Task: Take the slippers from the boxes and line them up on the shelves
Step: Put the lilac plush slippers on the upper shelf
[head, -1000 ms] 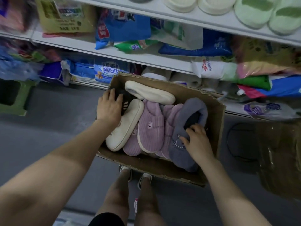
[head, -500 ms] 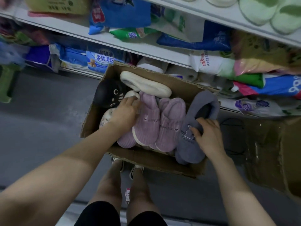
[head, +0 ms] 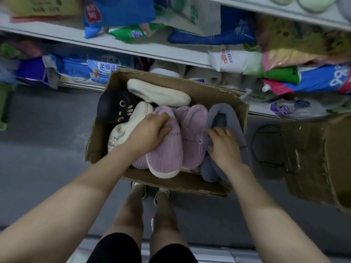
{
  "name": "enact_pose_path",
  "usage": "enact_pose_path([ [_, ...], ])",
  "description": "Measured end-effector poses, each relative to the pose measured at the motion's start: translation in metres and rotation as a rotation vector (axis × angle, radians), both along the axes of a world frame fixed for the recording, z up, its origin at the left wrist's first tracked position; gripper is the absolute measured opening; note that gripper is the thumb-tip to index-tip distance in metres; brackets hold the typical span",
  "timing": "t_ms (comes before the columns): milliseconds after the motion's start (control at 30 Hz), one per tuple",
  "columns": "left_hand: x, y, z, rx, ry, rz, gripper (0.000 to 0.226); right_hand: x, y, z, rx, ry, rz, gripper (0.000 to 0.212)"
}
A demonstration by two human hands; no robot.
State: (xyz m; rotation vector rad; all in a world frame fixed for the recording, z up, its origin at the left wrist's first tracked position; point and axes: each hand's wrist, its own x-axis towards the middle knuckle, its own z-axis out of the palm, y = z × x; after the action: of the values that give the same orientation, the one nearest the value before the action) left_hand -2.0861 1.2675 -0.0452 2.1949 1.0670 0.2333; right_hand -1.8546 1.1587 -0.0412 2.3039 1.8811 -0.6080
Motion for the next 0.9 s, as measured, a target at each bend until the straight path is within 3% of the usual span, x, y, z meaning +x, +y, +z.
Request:
enact_pose_path([
  [100,-0.015,-0.021,0.029,0.023,-0.067,-0.040,0.024,-0.028,0.023,-0.011,0.065,0.034,0.044,0.047],
  [200,-0.037,-0.034,0.036,0.154,-0.031,-0.048,0.018,-0.046,0.043,-0.033,-0.171,-0.008,0.071,0.060],
  [267,-0.051,-0.035,0.029,0.241,0.019,-0.013,0.017,-0.050,0.048,-0.044,-0.278,-0.028,0.065,0.056],
  [333,-0.061,-0.031,0.018,0.306,0.077,0.028,0.019,-0.049,0.052,-0.043,-0.214,-0.001,0.094,0.040],
  [467,-0.066,-0.024,-0.015,0.328,0.199,0.138,0.015,-0.046,0.060,-0.015,0.094,0.269,-0.003,0.021],
  [533,-0.064,-0.029,-0.024,0.295,0.228,0.258,0.023,-0.054,0.064,-0.003,0.140,0.341,0.035,0.019],
  [600,-0.063,-0.036,-0.024,0.173,0.213,0.447,0.048,-0.065,0.069,-0.004,0.053,0.369,0.100,0.026],
  [700,-0.068,-0.043,-0.026,-0.090,0.147,0.696,0.084,-0.075,0.069,-0.024,-0.111,0.542,-0.009,0.053],
  [767,-0.074,-0.046,-0.032,-0.209,0.182,0.719,0.088,-0.077,0.065,-0.037,-0.012,0.628,-0.273,0.066],
  [833,-0.081,-0.051,-0.038,-0.249,0.227,0.645,0.083,-0.076,0.062,-0.049,0.053,0.585,-0.494,0.065],
  [900,-0.085,-0.054,-0.043,-0.291,0.266,0.598,0.081,-0.078,0.059,-0.057,-0.072,0.495,-0.503,0.068],
])
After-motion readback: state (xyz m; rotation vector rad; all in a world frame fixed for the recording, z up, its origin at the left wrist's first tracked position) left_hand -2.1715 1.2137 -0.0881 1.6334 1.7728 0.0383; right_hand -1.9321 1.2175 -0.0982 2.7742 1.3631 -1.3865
